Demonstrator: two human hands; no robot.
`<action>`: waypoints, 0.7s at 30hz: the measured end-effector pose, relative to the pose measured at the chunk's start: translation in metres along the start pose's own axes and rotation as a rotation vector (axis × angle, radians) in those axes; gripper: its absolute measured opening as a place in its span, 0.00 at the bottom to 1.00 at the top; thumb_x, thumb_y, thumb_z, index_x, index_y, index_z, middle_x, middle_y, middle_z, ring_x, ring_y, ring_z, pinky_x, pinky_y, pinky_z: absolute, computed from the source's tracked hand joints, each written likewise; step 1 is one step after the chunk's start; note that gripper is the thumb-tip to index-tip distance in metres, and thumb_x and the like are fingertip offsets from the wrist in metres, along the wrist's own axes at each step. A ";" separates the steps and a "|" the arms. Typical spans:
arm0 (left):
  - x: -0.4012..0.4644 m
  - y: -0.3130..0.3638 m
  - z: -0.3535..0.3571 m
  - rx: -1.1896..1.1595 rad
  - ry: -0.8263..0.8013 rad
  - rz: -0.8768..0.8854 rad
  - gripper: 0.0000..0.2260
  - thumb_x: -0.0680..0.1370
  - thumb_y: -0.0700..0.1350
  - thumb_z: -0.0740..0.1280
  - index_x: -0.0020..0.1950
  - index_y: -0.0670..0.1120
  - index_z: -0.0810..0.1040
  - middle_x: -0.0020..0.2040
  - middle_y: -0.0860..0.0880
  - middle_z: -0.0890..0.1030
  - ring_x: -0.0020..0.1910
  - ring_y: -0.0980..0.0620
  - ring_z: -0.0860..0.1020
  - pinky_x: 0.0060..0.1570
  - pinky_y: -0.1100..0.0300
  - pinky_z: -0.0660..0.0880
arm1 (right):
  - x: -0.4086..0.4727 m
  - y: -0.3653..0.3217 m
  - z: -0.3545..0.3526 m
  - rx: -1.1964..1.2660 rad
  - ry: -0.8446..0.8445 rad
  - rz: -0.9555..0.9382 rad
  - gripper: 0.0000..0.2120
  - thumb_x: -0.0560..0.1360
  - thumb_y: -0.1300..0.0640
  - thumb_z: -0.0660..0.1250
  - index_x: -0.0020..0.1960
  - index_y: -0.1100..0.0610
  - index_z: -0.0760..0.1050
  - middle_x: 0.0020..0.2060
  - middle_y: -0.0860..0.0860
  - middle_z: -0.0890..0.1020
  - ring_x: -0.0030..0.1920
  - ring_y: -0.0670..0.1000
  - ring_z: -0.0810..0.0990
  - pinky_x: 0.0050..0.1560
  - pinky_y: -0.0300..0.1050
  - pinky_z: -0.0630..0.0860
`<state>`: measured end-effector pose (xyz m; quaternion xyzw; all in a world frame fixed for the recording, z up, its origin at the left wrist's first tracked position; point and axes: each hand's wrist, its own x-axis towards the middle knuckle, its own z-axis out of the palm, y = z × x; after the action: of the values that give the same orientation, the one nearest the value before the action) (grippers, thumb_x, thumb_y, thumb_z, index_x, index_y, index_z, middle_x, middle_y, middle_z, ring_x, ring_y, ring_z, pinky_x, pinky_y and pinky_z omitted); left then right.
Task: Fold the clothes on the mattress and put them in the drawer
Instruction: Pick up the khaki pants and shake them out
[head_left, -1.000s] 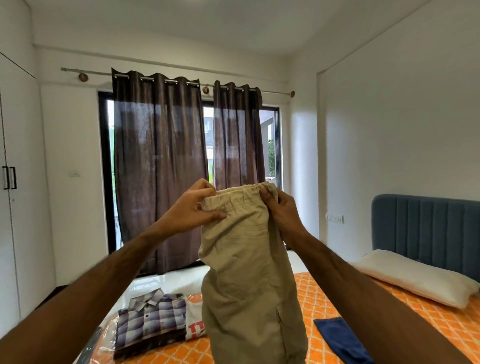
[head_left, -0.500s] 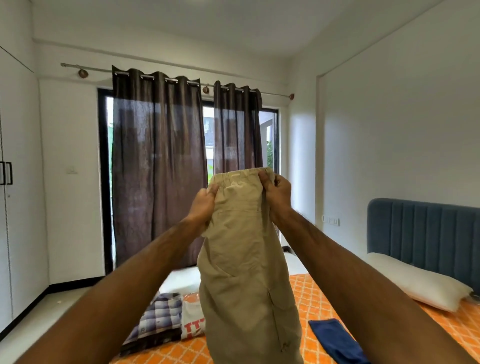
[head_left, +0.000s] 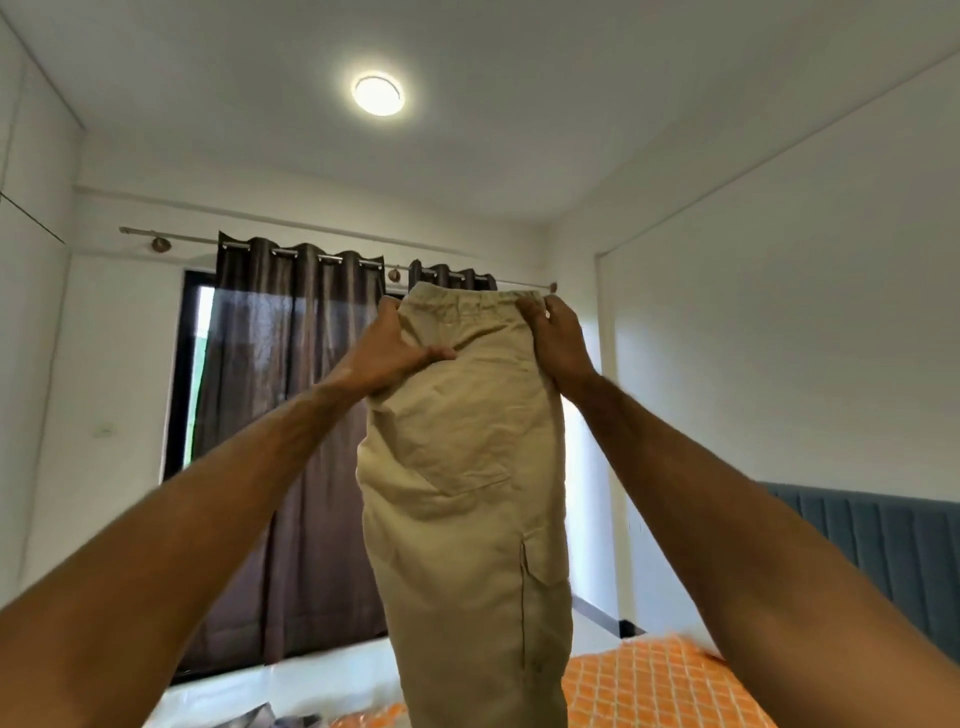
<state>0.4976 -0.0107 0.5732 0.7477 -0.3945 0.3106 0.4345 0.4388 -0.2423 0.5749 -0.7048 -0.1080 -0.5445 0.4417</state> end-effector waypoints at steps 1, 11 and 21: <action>-0.001 0.004 -0.010 -0.042 -0.002 0.013 0.33 0.63 0.65 0.79 0.61 0.51 0.76 0.54 0.55 0.80 0.53 0.55 0.79 0.55 0.57 0.75 | 0.000 -0.011 -0.006 0.061 -0.044 0.000 0.21 0.80 0.42 0.67 0.54 0.61 0.79 0.50 0.55 0.84 0.50 0.54 0.83 0.58 0.58 0.80; 0.018 0.097 -0.085 -0.667 -0.068 0.014 0.11 0.80 0.50 0.63 0.45 0.45 0.80 0.34 0.51 0.84 0.33 0.58 0.83 0.36 0.65 0.77 | 0.030 -0.130 -0.032 0.196 -0.192 -0.080 0.13 0.84 0.48 0.62 0.55 0.56 0.79 0.46 0.47 0.81 0.41 0.39 0.80 0.46 0.35 0.76; -0.024 -0.094 0.070 -0.386 -0.108 -0.249 0.09 0.80 0.50 0.69 0.44 0.46 0.82 0.35 0.55 0.84 0.35 0.59 0.81 0.39 0.62 0.76 | -0.044 0.107 -0.007 0.280 -0.424 0.338 0.23 0.77 0.55 0.72 0.68 0.64 0.73 0.46 0.50 0.85 0.43 0.47 0.83 0.44 0.42 0.81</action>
<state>0.5749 -0.0369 0.4860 0.7091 -0.3742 0.1329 0.5827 0.4848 -0.2959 0.4832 -0.7430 -0.1531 -0.2837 0.5866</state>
